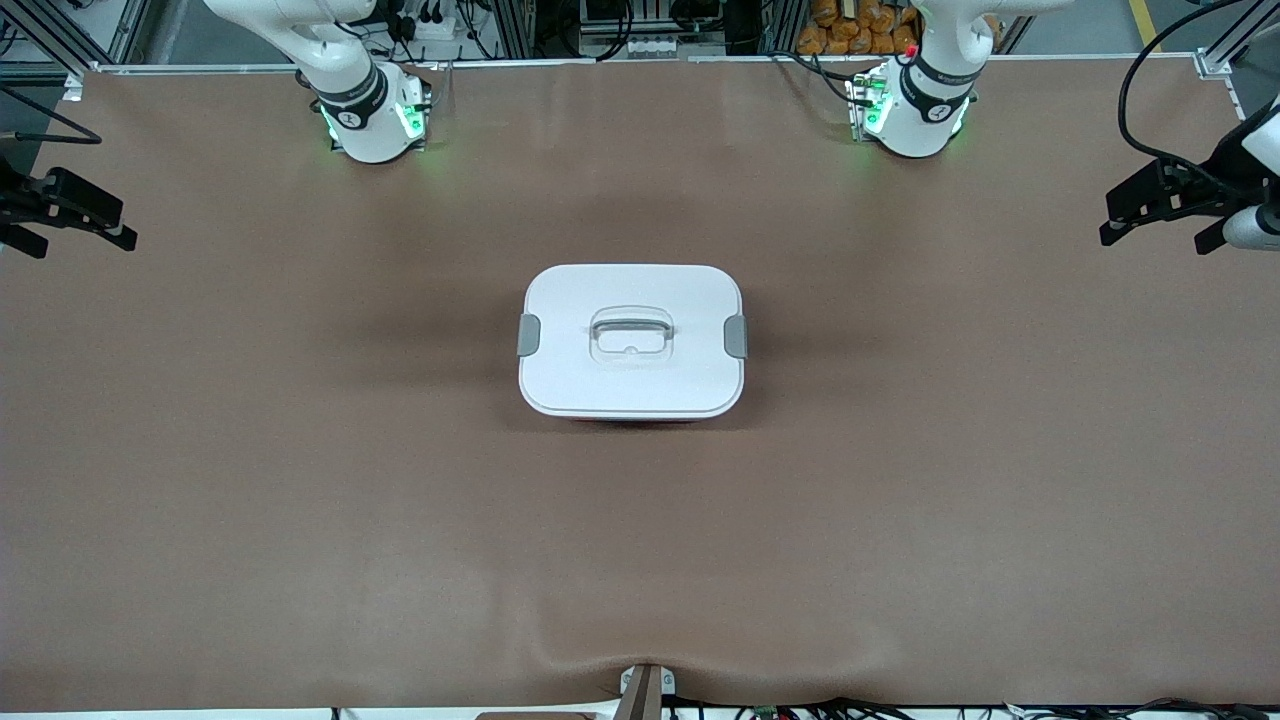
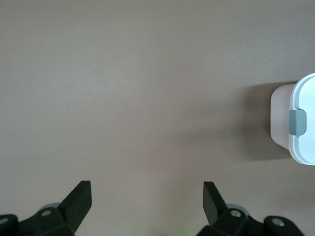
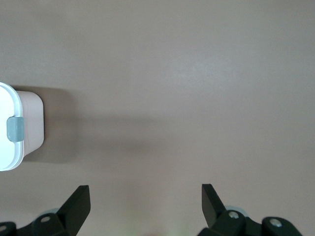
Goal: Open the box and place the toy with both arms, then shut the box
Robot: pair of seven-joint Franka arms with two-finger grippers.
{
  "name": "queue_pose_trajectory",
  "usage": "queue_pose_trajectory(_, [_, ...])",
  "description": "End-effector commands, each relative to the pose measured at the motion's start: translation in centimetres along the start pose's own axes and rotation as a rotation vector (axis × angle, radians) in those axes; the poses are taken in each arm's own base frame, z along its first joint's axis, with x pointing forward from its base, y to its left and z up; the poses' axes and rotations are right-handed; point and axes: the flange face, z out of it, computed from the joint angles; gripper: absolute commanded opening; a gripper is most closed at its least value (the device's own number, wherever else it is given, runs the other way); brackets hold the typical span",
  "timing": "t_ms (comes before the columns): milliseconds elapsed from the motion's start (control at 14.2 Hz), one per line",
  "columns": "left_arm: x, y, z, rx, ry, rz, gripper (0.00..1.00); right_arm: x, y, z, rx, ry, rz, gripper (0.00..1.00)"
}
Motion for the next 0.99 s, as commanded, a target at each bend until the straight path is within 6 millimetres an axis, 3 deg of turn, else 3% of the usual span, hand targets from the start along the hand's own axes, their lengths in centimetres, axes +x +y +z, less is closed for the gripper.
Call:
queue_pose_trajectory(0, [-0.06,-0.22,0.07,-0.017,0.002,0.017,1.00,0.13,-0.13,-0.34,-0.009,-0.003,-0.006,1.00])
queue_pose_trajectory(918, [0.11,-0.19,0.10,0.010,0.002,-0.057,1.00,0.13,-0.13,-0.34,-0.009,-0.003,-0.006,1.00])
